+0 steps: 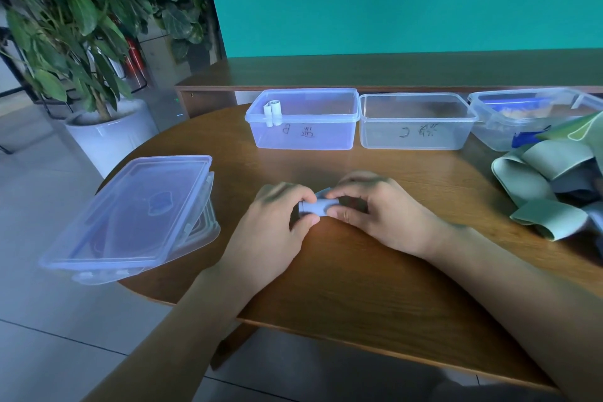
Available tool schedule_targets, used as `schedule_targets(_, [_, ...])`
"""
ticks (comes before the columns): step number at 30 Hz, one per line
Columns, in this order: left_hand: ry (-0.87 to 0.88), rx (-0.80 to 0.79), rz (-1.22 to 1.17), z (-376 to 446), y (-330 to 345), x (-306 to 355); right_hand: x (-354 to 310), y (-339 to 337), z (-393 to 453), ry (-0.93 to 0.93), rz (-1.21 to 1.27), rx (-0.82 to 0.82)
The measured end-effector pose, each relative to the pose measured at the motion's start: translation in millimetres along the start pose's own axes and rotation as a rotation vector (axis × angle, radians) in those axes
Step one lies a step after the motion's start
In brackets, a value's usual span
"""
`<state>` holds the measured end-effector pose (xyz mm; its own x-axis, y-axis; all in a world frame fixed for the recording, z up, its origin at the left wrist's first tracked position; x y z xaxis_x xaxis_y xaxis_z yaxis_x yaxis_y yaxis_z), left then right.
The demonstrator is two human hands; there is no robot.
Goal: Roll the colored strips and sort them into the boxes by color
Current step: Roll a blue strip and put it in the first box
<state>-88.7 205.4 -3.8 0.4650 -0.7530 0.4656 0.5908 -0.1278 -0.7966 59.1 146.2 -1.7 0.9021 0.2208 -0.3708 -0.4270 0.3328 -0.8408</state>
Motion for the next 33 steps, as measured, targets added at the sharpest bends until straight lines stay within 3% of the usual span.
schedule_targets(4, [-0.012, 0.001, 0.005, 3, 0, -2, -3, -4, -3, 0.008, -0.016, 0.059])
schedule_targets(12, [-0.05, -0.016, 0.038, 10, 5, -6, 3, 4, 4, 0.064, -0.018, 0.022])
schedule_targets(21, [0.097, 0.086, 0.052, 9, 0, 5, 14, 9, 11, 0.1, -0.055, -0.016])
schedule_targets(28, [0.048, 0.03, 0.02, 24, 2, 0, 20, 14, 16, 0.135, -0.071, -0.031])
schedule_targets(33, [-0.022, 0.017, -0.038, 32, 5, -9, 14, 8, 18, 0.081, -0.026, 0.077])
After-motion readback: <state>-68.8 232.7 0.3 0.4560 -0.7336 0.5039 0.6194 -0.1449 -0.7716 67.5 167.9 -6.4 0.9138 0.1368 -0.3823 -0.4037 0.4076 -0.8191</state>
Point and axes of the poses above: each hand's wrist, its own z-axis towards the middle knuckle, its own y-axis out of the palm, x = y × z, the point moved 8 cm from there along z, towards the middle knuckle, and after that the axes turned 5 degrees about -z, right-handed, at the moved point
